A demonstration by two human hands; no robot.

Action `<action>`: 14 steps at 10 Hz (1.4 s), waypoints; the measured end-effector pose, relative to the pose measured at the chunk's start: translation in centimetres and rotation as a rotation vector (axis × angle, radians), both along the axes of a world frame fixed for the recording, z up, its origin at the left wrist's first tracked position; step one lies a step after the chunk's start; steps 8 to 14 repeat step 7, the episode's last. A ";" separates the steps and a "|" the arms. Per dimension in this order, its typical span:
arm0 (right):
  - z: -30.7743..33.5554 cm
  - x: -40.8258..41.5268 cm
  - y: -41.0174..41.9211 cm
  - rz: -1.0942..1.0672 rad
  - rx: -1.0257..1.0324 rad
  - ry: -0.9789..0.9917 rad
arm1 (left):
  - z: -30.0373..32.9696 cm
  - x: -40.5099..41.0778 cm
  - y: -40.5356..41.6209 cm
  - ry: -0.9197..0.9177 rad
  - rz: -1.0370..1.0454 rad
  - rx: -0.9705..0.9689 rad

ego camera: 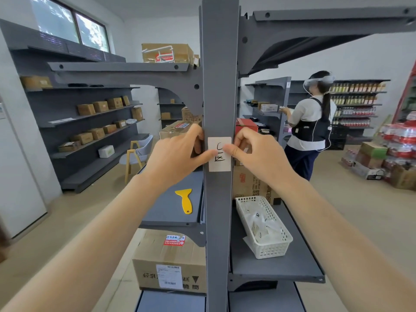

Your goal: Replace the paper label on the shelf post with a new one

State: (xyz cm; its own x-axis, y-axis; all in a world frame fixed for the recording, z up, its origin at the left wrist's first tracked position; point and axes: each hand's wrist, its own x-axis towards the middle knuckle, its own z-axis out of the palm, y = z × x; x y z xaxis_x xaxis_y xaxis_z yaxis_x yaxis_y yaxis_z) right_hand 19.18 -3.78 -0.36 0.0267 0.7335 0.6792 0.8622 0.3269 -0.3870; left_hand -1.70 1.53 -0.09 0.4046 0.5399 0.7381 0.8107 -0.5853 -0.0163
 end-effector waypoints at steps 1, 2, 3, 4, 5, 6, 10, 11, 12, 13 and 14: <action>-1.6 -0.2 -0.4 0.004 -0.049 -0.064 | -2.1 -0.3 0.2 0.051 -0.030 0.047; -3.3 -0.2 -0.4 0.016 -0.058 -0.041 | -4.4 -0.3 0.3 0.027 -0.047 -0.021; -4.0 -0.2 -0.4 0.032 -0.063 -0.031 | -5.2 -0.1 0.2 -0.037 -0.022 -0.094; -4.0 -0.1 -0.3 0.014 -0.040 -0.033 | -5.3 0.2 0.0 -0.135 -0.057 -0.205; -4.0 -0.5 -0.6 0.006 -0.068 0.000 | -5.1 0.1 0.0 -0.288 -0.148 -0.358; -3.3 -0.4 -1.2 0.001 -0.095 0.094 | -4.4 -0.3 -0.2 -0.427 -0.258 -0.505; -0.8 1.1 -3.6 0.086 -0.074 0.437 | -3.7 -0.7 -0.8 -0.741 -0.325 -0.740; -0.8 1.1 -3.6 0.086 -0.074 0.437 | -3.7 -0.7 -0.8 -0.741 -0.325 -0.740; -0.8 1.1 -3.6 0.086 -0.074 0.437 | -3.7 -0.7 -0.8 -0.741 -0.325 -0.740; -0.8 1.1 -3.6 0.086 -0.074 0.437 | -3.7 -0.7 -0.8 -0.741 -0.325 -0.740; -0.8 1.1 -3.6 0.086 -0.074 0.437 | -3.7 -0.7 -0.8 -0.741 -0.325 -0.740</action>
